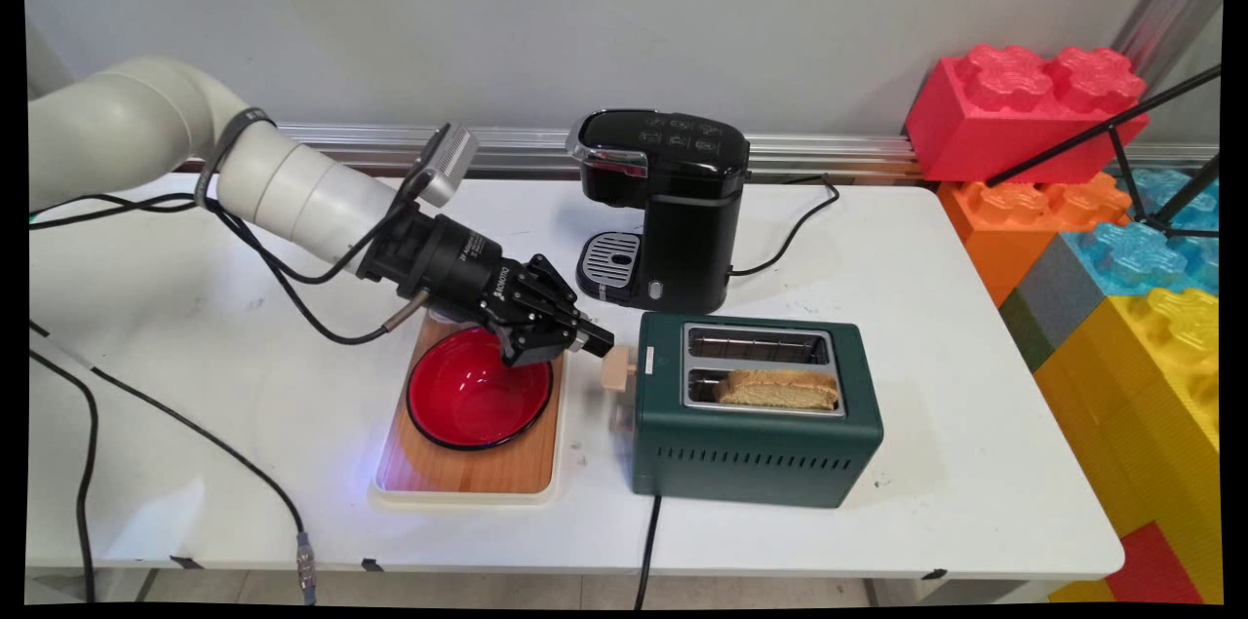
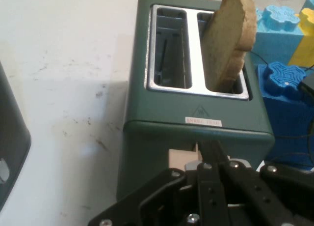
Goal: Press the toaster switch
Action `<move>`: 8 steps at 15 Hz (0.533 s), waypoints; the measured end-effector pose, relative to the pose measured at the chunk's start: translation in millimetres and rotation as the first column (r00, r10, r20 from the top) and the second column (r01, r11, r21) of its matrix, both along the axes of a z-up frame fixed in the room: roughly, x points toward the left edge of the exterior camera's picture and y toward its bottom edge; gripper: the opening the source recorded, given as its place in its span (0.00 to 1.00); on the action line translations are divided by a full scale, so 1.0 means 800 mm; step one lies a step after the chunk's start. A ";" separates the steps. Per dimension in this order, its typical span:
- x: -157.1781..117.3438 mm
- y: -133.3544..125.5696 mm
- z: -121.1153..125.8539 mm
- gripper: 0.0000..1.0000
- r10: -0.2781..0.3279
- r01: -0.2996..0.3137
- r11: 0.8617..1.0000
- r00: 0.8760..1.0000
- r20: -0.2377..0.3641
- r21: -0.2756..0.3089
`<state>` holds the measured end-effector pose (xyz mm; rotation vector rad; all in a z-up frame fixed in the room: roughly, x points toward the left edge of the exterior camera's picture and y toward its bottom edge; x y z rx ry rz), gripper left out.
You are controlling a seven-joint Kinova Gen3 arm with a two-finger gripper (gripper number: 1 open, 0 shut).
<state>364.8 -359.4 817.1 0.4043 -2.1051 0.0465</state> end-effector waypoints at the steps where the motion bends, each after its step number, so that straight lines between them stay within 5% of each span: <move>1: -0.001 0.000 -0.002 0.00 0.002 -0.002 1.000 1.000 -0.001 0.000; 8: -0.008 0.002 -0.019 0.00 0.017 -0.017 1.000 1.000 -0.001 0.005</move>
